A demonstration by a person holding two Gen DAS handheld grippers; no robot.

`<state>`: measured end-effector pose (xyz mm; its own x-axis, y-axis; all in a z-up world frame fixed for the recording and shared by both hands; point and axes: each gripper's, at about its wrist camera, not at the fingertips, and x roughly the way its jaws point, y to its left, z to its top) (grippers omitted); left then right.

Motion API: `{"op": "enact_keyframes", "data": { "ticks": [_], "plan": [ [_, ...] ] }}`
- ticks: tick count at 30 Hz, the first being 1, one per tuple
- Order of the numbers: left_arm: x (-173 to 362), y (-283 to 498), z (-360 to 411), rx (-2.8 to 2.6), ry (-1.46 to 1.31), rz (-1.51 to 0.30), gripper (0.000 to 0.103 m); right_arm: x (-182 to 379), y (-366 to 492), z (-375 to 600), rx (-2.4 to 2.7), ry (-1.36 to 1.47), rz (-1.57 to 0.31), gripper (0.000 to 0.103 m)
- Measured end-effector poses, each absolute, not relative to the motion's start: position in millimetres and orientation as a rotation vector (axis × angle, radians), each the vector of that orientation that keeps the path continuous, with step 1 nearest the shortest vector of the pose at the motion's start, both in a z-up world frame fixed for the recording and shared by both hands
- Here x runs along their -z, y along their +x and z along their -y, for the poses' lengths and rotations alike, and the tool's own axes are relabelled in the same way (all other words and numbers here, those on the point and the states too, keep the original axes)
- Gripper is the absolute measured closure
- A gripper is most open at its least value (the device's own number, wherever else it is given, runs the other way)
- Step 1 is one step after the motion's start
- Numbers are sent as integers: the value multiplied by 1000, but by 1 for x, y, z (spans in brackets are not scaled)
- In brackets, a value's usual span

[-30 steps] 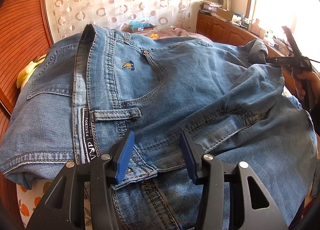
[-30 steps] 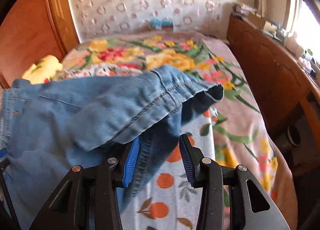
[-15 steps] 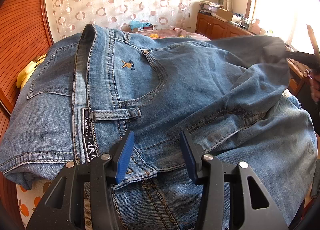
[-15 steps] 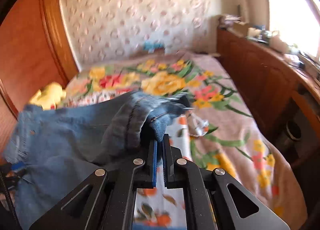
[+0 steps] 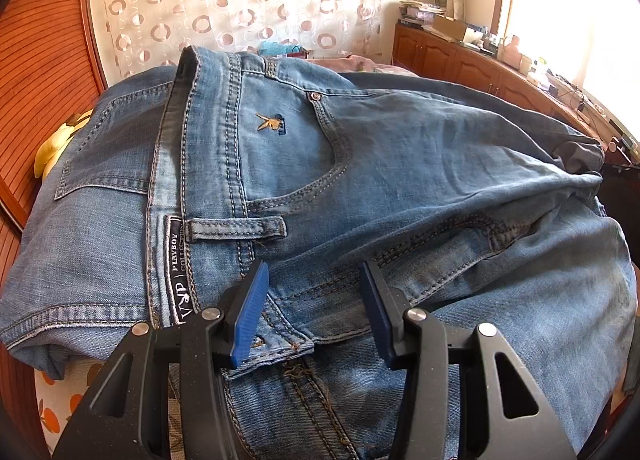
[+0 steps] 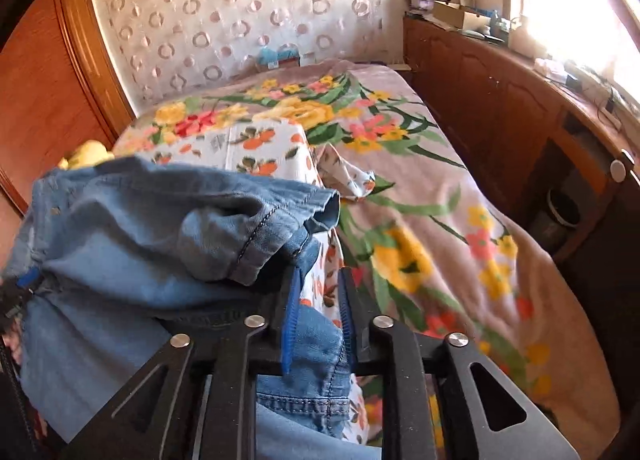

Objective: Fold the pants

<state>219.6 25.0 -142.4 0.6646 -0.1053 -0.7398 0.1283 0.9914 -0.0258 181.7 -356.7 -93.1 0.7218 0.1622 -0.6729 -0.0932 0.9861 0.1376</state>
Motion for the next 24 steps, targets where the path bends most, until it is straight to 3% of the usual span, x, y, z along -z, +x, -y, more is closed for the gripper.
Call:
{"op": "enact_keyframes", "data": {
  "ticks": [9,15,19,24],
  "plan": [
    [136,219,-31,129,4,-814,55,90,191,356,-217,108,-684,75],
    [91,228,-48,118,0,-736,54,111,236,342,-260,45,-755,67],
    [73,263,-60,76,54,-740,54,114,251,339,-274,21,-803,57],
    [74,314,-72,51,77,-773,54,120,264,336,-284,11,-846,56]
  ]
}}
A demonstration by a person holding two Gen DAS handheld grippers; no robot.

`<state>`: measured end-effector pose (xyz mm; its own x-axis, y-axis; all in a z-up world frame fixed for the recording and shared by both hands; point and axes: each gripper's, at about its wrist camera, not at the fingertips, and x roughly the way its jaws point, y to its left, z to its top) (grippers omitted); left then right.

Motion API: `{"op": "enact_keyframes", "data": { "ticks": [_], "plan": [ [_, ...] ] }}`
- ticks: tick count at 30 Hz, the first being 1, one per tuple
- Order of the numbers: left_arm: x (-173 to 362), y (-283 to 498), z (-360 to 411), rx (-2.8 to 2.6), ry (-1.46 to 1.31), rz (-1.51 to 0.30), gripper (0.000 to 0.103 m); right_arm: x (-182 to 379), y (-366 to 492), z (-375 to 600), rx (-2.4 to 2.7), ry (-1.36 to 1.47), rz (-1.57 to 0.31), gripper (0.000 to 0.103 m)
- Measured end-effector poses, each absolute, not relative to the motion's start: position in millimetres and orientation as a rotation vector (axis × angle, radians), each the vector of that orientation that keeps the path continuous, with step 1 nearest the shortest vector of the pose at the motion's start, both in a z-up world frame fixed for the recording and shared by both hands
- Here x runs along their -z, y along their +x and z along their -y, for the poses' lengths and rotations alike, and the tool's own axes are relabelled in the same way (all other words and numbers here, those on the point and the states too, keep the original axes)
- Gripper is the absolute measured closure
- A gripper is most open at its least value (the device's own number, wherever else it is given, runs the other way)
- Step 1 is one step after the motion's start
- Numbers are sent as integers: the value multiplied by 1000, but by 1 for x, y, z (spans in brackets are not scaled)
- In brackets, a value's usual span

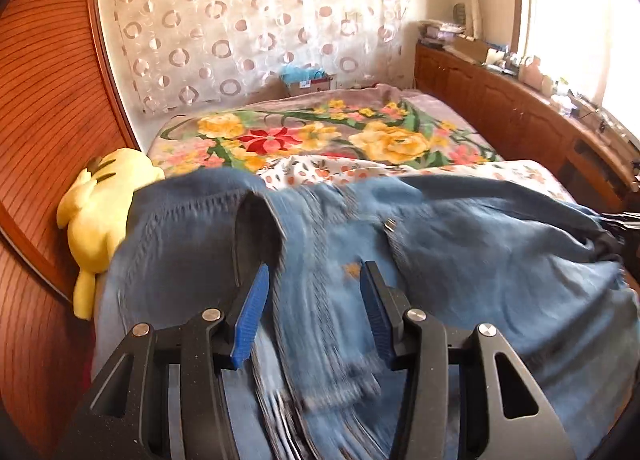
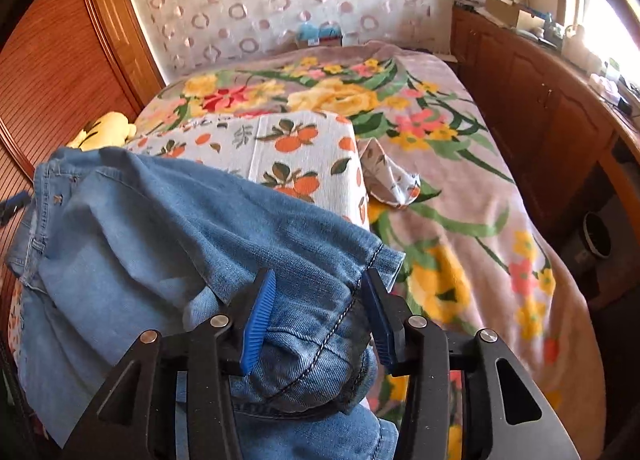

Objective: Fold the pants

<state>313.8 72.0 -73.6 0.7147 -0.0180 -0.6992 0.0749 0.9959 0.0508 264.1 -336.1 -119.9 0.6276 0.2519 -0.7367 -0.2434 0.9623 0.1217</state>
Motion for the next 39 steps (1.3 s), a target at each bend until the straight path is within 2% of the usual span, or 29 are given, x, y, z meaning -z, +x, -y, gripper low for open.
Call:
{"op": "enact_keyframes", "data": {
  "ticks": [5,8,10,12,13,14,16,21,25,30,36,37,39],
  "plan": [
    [89,342,-79,45,70,-827,56,117,272,340,-302,47,-866,56],
    [90,346,-76,60,84,-817,73,116,275,343,-315,52,-880,57],
    [90,346,-74,82,74,-819,90,118,276,343,-318,44,-883,57],
    [83,341,-69,88,87,-786,99,118,277,342,-323,36,-878,61],
    [78,337,-69,88,81,-762,99,118,276,341,-340,34,-869,78],
    [70,333,-71,81,72,-731,99,116,274,340,-358,29,-853,85],
    [48,321,-78,64,38,-647,99,110,268,337,-361,-3,-804,89],
    [19,316,-100,26,4,-561,99,70,258,356,-349,104,-638,89],
    [31,331,-110,-18,13,-583,99,42,263,355,-341,148,-496,89],
    [63,345,-117,-59,-9,-648,99,28,311,313,-292,37,-497,89],
    [60,351,-125,-57,-42,-644,99,27,373,289,-232,-34,-541,89],
    [61,354,-124,-57,-37,-649,99,32,379,282,-211,-38,-558,88],
    [67,361,-121,-73,-18,-679,97,41,391,273,-160,-48,-591,77]
  ]
}}
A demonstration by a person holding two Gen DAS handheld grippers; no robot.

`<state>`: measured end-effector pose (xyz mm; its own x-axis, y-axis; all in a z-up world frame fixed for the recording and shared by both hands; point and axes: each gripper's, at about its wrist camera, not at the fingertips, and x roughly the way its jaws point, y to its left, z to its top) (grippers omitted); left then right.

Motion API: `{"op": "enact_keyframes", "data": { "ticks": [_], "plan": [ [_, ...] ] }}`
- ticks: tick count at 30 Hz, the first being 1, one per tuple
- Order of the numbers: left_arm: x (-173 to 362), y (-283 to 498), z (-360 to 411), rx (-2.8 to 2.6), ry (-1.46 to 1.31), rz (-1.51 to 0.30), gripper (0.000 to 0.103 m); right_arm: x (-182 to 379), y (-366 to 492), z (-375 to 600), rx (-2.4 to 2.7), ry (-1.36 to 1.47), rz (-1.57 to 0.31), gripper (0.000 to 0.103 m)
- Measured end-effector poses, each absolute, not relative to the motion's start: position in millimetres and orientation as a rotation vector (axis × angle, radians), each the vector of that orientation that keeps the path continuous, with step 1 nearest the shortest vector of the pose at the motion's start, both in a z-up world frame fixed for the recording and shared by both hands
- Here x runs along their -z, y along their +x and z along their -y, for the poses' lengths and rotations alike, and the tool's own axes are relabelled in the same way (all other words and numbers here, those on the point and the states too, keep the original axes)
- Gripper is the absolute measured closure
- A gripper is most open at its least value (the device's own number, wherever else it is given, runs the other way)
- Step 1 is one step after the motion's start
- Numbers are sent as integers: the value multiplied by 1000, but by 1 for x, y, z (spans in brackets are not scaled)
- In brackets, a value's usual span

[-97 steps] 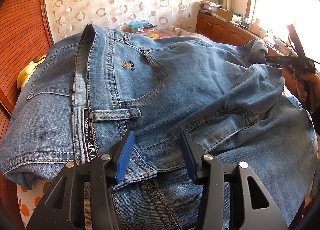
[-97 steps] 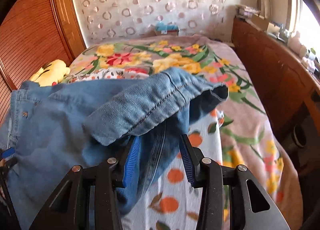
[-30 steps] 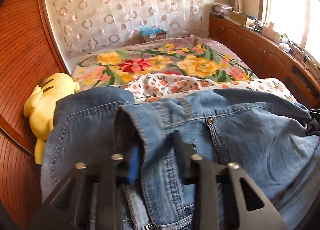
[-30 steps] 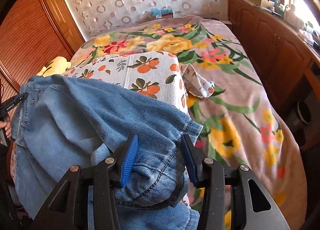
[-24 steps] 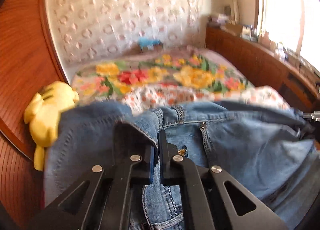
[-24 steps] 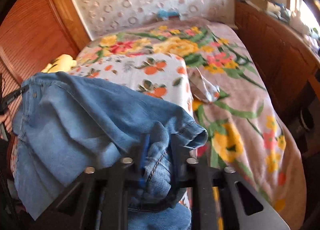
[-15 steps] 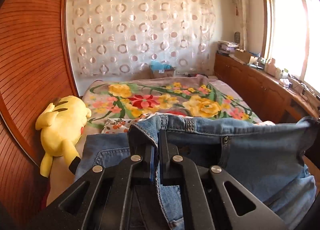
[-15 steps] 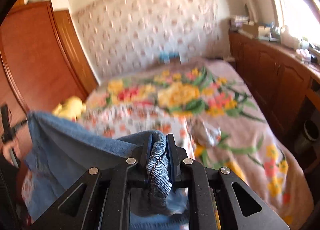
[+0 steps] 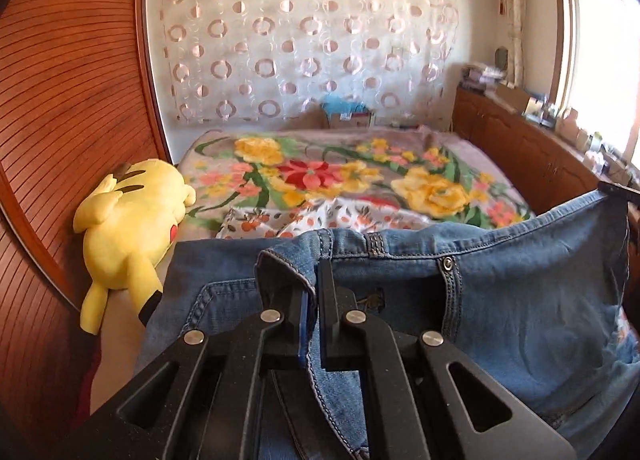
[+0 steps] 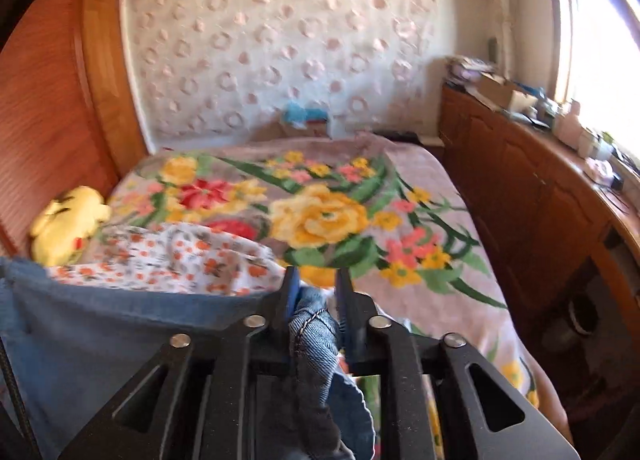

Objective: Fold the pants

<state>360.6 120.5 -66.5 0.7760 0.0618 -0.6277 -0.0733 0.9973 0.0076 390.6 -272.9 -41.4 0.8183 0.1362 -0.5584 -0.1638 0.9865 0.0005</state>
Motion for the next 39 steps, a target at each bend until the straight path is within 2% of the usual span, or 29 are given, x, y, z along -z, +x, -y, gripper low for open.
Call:
{"op": "enact_keyframes", "data": {
  "ticks": [1,3,5,7,9,20,31,32,33,34,39],
  "plan": [
    [69,362,-118,-82,-10,-690,97,45,399,269,-141,-57,-618,71],
    [71,363,-116,-80,0,-702,96,51,408,269,-135,-50,-676,70],
    [69,357,-113,-79,7,-700,91,49,397,272,-130,-33,-651,69],
    [65,348,-111,-67,9,-693,69,47,383,278,-132,-23,-639,66],
    [61,337,-108,-45,4,-681,56,51,368,287,-182,-4,-662,65],
    [69,285,-55,101,-4,-701,55,92,272,329,-248,28,-803,64],
    [106,268,4,231,32,-807,55,97,287,348,-300,148,-826,64],
    [111,267,6,233,41,-814,55,98,285,349,-297,143,-820,75],
    [116,267,7,230,45,-826,55,99,284,352,-296,136,-809,91],
    [122,267,7,232,46,-841,55,94,279,352,-291,123,-786,94],
    [130,267,4,242,41,-856,55,60,233,374,-271,171,-682,95]
  ]
}}
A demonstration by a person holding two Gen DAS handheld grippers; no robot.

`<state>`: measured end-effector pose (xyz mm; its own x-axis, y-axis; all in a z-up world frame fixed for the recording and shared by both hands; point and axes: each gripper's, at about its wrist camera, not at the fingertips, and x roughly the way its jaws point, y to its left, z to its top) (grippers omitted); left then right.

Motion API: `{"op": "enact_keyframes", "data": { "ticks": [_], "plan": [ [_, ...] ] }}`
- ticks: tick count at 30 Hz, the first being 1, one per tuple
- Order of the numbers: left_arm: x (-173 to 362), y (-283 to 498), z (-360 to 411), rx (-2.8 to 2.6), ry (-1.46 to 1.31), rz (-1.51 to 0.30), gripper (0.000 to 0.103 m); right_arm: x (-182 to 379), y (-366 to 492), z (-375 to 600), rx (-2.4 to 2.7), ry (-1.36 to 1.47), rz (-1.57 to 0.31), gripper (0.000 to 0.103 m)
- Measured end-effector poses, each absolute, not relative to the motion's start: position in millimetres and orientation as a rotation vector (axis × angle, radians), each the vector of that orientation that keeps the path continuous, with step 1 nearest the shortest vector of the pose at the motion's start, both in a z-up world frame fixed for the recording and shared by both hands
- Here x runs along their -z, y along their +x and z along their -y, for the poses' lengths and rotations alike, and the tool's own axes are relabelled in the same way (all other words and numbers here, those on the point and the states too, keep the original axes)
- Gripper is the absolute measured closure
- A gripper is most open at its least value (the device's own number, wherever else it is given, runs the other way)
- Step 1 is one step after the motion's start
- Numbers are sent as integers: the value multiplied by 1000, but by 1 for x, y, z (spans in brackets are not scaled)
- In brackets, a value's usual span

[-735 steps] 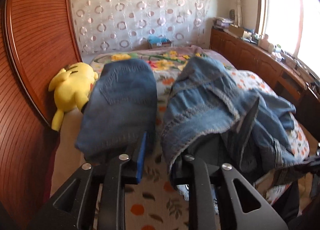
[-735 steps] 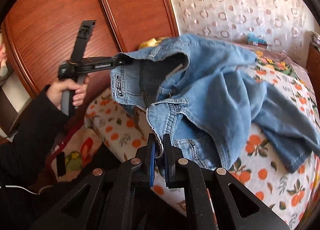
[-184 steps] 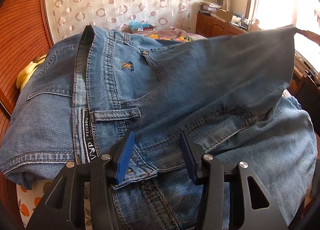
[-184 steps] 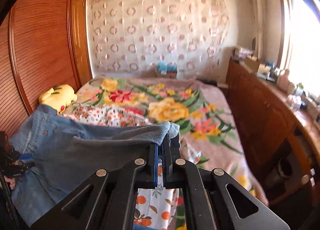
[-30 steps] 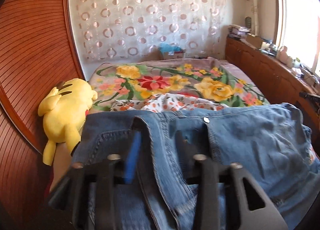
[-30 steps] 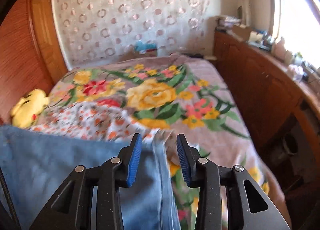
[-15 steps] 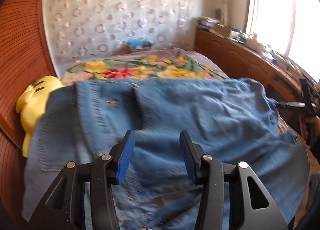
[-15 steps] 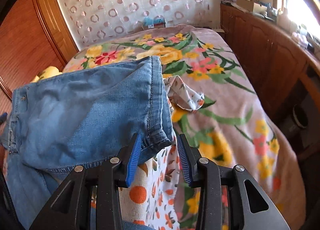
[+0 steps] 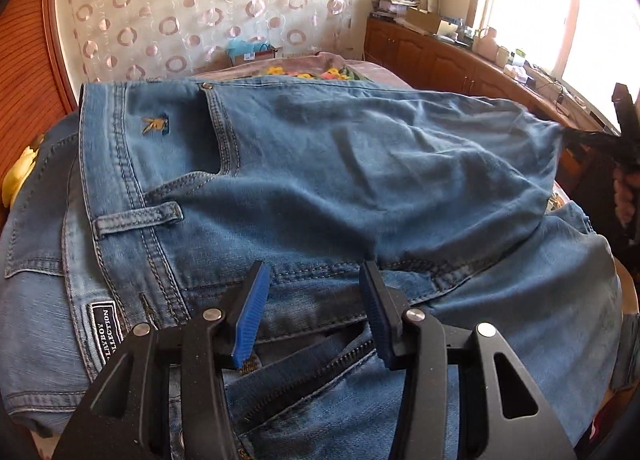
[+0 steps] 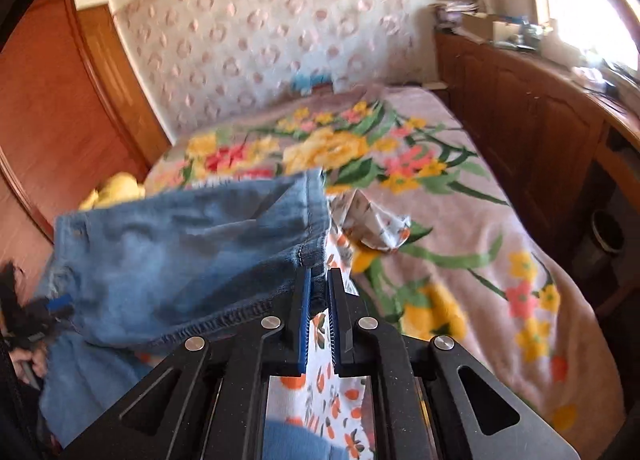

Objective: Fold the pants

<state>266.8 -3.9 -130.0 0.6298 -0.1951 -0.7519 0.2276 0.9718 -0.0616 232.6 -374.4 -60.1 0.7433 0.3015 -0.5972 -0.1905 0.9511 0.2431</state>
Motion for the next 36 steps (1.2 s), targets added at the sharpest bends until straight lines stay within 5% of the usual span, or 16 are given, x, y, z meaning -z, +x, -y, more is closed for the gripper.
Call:
{"op": "enact_keyframes", "data": {
  "ticks": [6,11,26,33,34,36],
  "plan": [
    [133,268,0,246,37,-869,55,96,225,368,-184,36,-833,95],
    [135,270,3,240,47,-881,55,84,225,379,-199,104,-757,75],
    [137,272,4,232,62,-882,54,105,367,338,-258,74,-814,69],
    [137,270,-1,224,51,-872,54,114,404,332,-303,98,-874,70],
    [137,270,-1,225,47,-873,54,112,405,332,-296,89,-859,88],
    [137,270,-2,227,44,-874,54,100,400,331,-260,61,-771,87]
  ]
}}
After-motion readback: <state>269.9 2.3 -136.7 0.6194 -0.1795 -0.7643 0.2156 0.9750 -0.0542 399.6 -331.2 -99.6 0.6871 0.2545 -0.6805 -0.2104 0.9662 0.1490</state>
